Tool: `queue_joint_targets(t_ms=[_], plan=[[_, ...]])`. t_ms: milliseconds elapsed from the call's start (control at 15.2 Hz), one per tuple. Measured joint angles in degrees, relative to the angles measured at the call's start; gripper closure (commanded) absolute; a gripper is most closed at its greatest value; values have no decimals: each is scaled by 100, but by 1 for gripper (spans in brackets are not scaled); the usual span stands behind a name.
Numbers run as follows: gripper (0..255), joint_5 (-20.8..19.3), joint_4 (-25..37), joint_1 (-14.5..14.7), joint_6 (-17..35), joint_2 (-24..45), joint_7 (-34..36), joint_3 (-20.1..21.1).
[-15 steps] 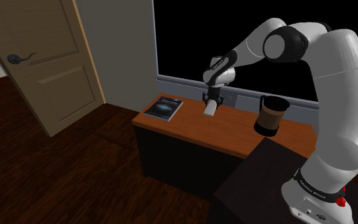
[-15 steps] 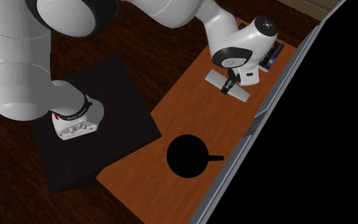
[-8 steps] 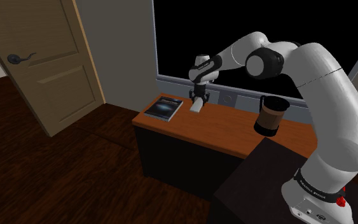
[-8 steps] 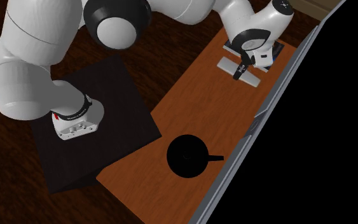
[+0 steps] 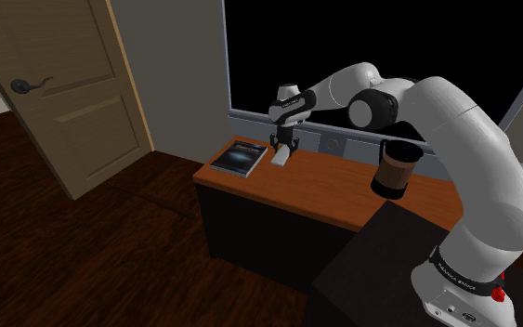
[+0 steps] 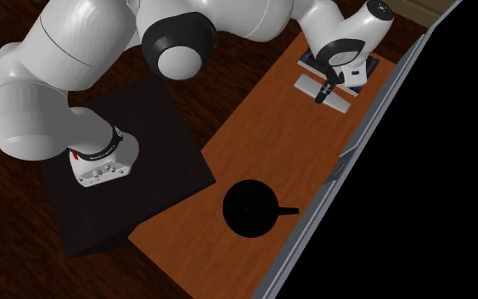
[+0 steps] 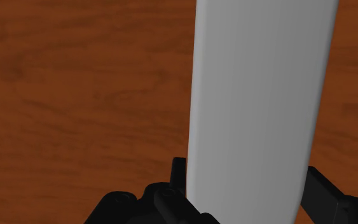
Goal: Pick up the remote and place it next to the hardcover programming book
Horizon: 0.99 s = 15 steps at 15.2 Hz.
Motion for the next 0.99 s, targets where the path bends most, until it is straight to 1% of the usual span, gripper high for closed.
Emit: queue_joint_targets(t_ms=[198,594,990], plan=[[255,7,25,0,124,151,2,9],[255,20,317,-21,271,587,6,29],[255,22,344,-28,309,651,2,32]])
